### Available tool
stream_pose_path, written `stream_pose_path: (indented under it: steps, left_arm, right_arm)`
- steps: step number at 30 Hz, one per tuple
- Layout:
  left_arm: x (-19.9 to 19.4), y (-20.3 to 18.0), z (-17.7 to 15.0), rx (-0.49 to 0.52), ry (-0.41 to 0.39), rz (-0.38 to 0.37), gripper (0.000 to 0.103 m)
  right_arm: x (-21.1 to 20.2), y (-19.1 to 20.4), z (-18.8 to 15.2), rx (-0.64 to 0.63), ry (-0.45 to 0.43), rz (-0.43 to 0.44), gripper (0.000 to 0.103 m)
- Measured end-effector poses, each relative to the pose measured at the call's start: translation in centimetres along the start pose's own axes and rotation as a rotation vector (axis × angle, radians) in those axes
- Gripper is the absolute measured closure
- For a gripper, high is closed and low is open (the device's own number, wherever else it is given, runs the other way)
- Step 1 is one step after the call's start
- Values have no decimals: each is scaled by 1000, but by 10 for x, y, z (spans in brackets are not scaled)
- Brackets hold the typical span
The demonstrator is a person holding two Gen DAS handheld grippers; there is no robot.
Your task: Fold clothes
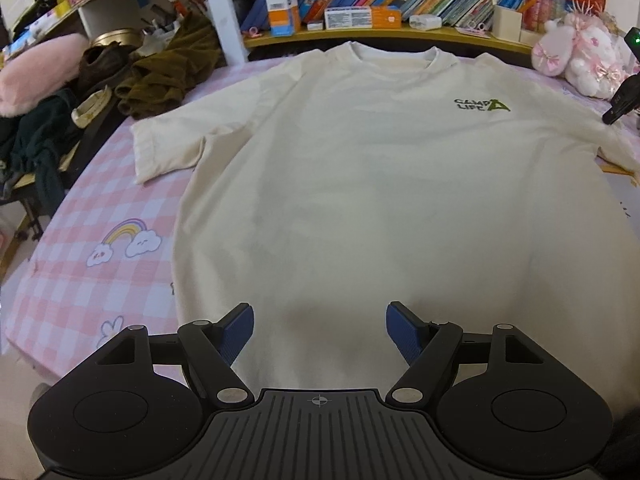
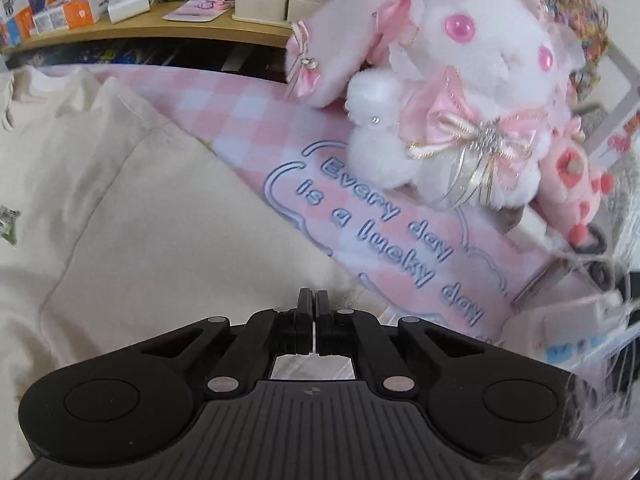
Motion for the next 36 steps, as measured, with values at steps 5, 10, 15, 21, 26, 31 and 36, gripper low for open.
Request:
stream_pose_path:
  steps: [5, 10, 15, 21, 26, 31, 36]
  left_arm:
    - [-6, 7, 5, -16, -18, -6, 28]
    - [-6, 24, 11, -61, -41, -7, 28]
    - [2, 64, 21, -171, -73, 2, 28]
    - [48, 125, 41, -360, -67, -20, 32]
    - [94, 146, 74, -480, -72, -124, 33]
    - [135, 162, 95, -671, -19, -215, 37]
    - [146, 175, 108, -697, -51, -200, 64]
  right_arm:
    - [14, -18, 10, 61, -43, -69, 103]
    - [7, -13, 14, 58, -68, -84, 100]
    - [-38, 19, 1, 56, -143, 1, 67]
    - [-98, 76, -35, 69, -185, 172, 62]
    - [-146, 122, -90, 126, -147, 191, 60]
    - [-172, 165, -145, 205, -94, 192, 58]
    - [-191, 192, -180, 313, -62, 130, 58]
Point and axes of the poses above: each gripper's, at about its wrist camera, not at the fingertips, and x roughly the way its jaws point, y to its left, z to its top, the point moved 5 cm from there along x, roughly the way its jaws point, and after that the axes turned 4 degrees about -y, right-handed, at the moved point
